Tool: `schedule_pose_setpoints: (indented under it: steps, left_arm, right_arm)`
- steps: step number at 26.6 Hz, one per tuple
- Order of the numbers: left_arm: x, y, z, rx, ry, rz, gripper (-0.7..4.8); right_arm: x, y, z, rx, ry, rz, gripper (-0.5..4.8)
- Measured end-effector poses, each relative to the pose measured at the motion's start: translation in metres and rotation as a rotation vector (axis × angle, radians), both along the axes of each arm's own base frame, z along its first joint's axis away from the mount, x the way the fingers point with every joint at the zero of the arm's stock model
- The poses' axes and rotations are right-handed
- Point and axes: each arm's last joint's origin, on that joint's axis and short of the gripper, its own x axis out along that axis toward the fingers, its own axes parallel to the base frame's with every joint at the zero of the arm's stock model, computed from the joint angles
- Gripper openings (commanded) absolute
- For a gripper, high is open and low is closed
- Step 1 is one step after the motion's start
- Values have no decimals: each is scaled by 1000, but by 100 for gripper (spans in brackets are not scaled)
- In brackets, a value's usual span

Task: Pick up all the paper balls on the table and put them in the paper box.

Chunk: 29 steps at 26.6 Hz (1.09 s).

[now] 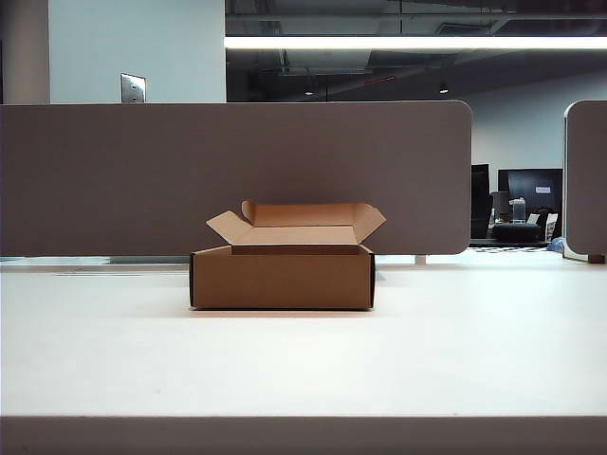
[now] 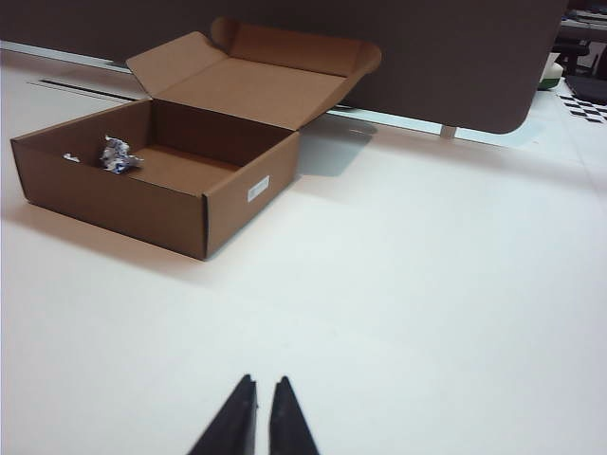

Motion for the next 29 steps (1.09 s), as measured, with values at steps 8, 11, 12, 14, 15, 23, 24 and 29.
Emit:
schedule_pose_setpoints:
  steps: [8,11,12,14,15,23,24,29]
  left_arm:
    - [0,0,2,-1,-25,6,-6]
    - [0,0,5,-3,-54,6,-6]
    - [0,1,5,-1,-56,8,-6]
    - [1,2,5,2,-57,24,-6]
    - [1,3,5,2,-57,29,-6]
    - [2,6,5,1,-60,51,-5]
    - [2,6,5,4,-53,51,-5]
    - [2,6,-1,22,-3,51,-5]
  right_arm:
    - [0,-2,0,-4,0,-57,45]
    - [1,-5,0,-9,-5,-138,45]
    - [1,-7,0,-11,-7,-185,44]
    - [2,-9,1,-10,-13,-225,44]
    - [2,-10,1,-8,-16,-227,44]
    - [3,-12,2,0,-19,-175,44]
    - [3,-12,2,0,-19,-169,44]
    - [3,-12,2,1,-19,-166,44]
